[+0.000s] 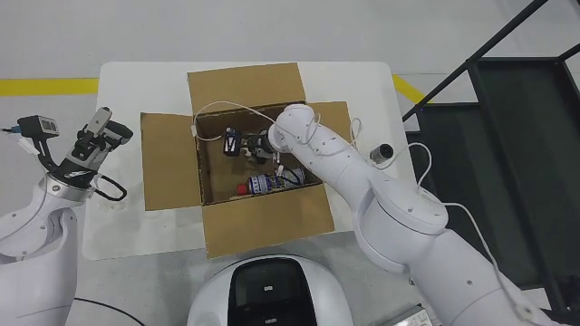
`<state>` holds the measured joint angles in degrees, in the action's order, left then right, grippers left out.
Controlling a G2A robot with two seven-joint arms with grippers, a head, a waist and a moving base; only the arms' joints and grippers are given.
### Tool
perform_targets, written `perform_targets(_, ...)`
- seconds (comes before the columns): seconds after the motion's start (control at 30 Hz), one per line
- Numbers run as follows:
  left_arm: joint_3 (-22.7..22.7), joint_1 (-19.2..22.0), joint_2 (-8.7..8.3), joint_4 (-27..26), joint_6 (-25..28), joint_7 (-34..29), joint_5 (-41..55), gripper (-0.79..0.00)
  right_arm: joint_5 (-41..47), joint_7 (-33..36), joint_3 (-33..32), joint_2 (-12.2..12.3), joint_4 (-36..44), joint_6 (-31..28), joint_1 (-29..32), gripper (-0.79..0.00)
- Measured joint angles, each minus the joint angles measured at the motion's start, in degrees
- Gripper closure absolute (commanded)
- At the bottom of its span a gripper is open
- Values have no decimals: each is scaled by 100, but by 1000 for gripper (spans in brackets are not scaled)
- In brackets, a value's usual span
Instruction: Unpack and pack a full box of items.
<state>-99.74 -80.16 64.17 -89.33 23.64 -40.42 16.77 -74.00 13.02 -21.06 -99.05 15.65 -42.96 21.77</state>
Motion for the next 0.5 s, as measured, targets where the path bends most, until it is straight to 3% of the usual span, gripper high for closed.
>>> perform_targets(0.5,0,0,0,0,0,0,0,-785,-505,-1001,-122,478,683,-500,-13,0)
